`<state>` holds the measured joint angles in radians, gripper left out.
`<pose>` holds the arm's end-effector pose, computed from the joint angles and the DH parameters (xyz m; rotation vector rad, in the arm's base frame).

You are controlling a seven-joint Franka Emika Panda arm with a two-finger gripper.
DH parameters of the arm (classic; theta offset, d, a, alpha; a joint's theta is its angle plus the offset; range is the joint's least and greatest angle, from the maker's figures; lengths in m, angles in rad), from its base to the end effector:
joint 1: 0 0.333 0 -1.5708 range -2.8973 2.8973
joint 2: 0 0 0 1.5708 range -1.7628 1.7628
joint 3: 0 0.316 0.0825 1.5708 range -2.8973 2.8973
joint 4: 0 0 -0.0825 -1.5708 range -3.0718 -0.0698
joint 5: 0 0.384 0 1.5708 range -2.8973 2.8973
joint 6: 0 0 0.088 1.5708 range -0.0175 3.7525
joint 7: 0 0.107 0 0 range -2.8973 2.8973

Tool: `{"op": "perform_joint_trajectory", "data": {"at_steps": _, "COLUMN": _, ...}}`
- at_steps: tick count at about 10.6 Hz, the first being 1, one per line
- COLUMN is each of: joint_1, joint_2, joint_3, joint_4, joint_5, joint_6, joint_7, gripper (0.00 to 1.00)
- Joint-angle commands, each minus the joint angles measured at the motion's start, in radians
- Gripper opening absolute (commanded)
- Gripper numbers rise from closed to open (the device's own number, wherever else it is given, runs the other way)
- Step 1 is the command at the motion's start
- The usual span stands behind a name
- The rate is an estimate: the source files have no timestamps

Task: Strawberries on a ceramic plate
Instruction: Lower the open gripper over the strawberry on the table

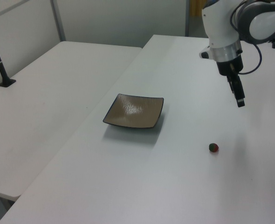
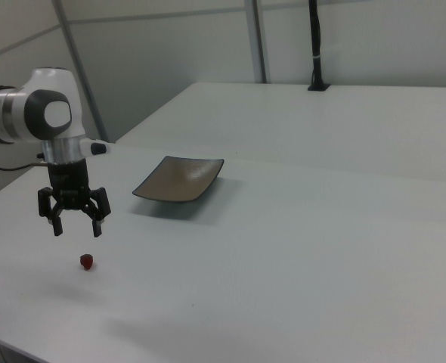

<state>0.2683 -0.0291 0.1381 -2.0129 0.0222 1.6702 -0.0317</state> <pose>0.4664 0.2035 0.4437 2.9919 0.6560 -0.4812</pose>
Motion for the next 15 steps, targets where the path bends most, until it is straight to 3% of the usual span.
{"op": "perform_joint_trajectory", "data": {"at_steps": 1, "joint_1": 0.031, "joint_2": -0.006, "joint_3": 0.002, "joint_4": -0.063, "joint_5": -0.013, "joint_6": 0.103, "joint_7": -0.013, "gripper": 1.0}}
{"op": "perform_joint_trajectory", "data": {"at_steps": 6, "joint_1": 0.078, "joint_2": 0.047, "joint_3": 0.002, "joint_4": -0.122, "joint_5": -0.008, "joint_6": 0.29, "joint_7": 0.01, "gripper": 1.0}}
{"op": "perform_joint_trajectory", "data": {"at_steps": 15, "joint_1": 0.126, "joint_2": 0.192, "joint_3": 0.002, "joint_4": -0.135, "joint_5": -0.008, "joint_6": 0.589, "joint_7": 0.102, "gripper": 1.0}}
